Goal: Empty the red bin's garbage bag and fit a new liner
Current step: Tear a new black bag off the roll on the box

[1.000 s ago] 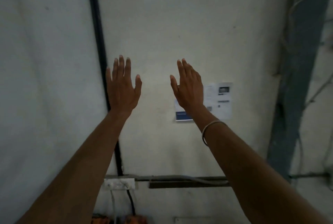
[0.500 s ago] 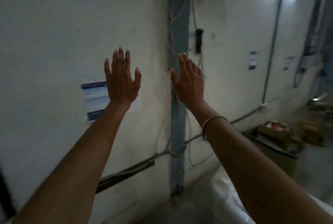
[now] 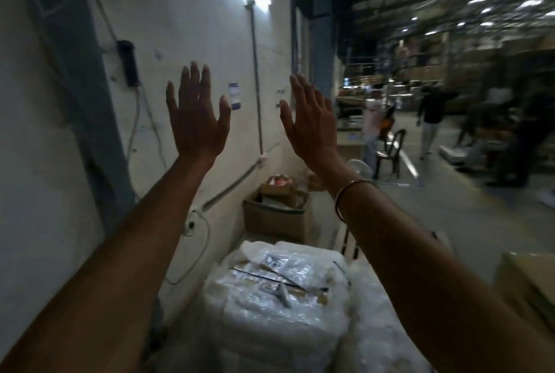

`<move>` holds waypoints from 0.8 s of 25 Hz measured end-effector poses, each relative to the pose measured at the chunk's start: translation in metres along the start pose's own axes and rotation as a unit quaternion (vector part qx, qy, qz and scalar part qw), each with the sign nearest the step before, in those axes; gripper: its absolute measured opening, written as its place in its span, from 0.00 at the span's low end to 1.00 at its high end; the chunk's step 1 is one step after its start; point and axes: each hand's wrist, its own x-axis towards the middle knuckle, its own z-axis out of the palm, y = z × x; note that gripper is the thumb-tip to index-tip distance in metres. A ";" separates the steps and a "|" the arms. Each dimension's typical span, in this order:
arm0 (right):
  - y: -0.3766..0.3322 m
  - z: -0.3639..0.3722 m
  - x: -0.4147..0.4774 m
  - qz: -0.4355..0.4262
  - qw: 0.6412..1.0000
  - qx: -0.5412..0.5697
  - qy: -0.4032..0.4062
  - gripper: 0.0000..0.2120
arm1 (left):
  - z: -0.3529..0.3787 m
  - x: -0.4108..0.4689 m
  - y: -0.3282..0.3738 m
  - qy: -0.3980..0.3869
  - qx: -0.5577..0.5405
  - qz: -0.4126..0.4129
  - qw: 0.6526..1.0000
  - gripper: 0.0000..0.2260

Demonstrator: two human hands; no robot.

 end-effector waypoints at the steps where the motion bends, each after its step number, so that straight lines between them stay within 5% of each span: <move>1: 0.033 -0.019 -0.004 0.009 0.999 -0.033 0.002 0.27 | 0.009 0.001 0.036 -0.002 -0.030 0.012 0.999 0.27; 9: 0.203 -0.160 -0.045 0.076 0.963 -0.254 0.056 0.27 | 0.037 -0.019 0.254 -0.014 -0.234 0.078 0.969 0.27; 20: 0.301 -0.317 -0.096 0.148 0.868 -0.463 0.103 0.25 | 0.025 -0.049 0.451 -0.063 -0.463 0.147 0.872 0.27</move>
